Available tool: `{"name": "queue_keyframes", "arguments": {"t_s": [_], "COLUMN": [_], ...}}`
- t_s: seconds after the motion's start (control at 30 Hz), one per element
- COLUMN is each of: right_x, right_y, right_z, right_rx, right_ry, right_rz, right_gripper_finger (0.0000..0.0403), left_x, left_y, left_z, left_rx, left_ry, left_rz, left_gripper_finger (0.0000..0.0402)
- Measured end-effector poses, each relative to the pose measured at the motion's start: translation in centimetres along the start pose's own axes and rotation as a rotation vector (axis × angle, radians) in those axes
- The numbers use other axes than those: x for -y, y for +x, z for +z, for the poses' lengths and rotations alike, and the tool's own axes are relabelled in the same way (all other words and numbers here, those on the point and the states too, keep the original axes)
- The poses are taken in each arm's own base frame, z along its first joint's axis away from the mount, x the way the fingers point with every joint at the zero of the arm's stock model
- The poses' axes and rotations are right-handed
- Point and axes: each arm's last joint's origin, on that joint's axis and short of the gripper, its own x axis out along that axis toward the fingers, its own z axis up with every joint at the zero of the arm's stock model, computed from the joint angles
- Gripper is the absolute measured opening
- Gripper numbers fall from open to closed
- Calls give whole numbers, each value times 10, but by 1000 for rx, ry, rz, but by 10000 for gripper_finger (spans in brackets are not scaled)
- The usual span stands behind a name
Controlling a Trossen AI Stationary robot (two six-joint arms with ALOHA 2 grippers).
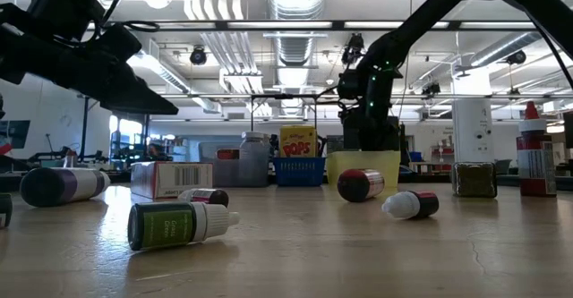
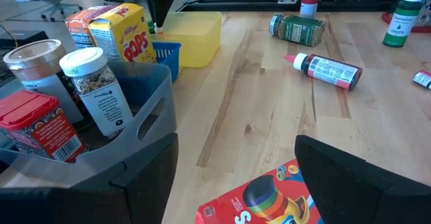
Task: Pick & Place Kitchen Items
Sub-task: Put the orange food coloring bottle into the yellow bin
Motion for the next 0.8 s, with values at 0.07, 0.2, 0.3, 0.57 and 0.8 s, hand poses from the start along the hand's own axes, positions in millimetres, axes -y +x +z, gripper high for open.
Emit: {"name": "queue_keyframes", "arguments": {"t_s": [0.07,0.2,0.3,0.57,0.8], "right_x": [0,0,0,0,0], "right_y": [0,0,0,0,-5], "right_z": [0,0,0,0,2], "right_rx": [0,0,0,-2,0], "right_ry": [0,-3,-3,-8,-8], "right_rz": [0,0,0,1,-5], "right_gripper_finger": [71,91,101,93,76], "left_x": [0,0,0,0,0], "left_y": [0,0,0,0,0], "left_z": [0,0,0,0,0], "left_rx": [0,0,0,0,0], "left_ry": [0,0,0,0,0], "left_rz": [0,0,0,0,0], "left_gripper_finger": [301,302,303,303,301]}}
